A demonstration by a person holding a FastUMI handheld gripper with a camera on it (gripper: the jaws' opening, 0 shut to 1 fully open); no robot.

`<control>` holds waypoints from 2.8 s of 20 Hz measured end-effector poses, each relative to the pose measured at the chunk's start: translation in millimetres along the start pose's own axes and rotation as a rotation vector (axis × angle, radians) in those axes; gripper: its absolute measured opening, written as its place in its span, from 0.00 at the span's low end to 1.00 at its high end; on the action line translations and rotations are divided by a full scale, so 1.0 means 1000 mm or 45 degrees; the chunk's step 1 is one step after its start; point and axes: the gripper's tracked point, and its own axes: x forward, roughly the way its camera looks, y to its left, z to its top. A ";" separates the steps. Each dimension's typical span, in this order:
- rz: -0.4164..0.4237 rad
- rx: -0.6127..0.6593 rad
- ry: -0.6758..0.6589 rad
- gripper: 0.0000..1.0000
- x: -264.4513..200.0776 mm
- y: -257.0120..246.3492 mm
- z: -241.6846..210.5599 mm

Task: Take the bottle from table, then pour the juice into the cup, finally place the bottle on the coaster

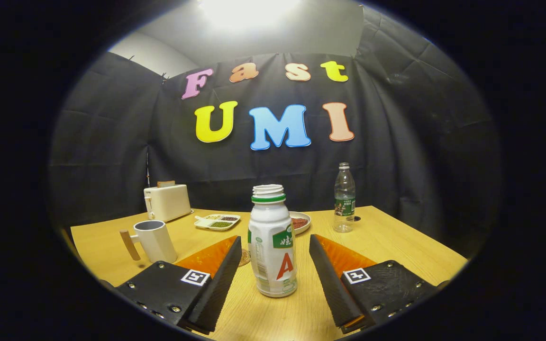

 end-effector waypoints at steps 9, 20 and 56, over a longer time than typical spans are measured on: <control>-0.036 -0.049 0.075 0.87 0.033 0.007 -0.025; -0.087 -0.092 0.066 0.65 0.036 0.005 -0.024; -0.236 -1.702 -0.241 0.65 0.069 0.125 0.065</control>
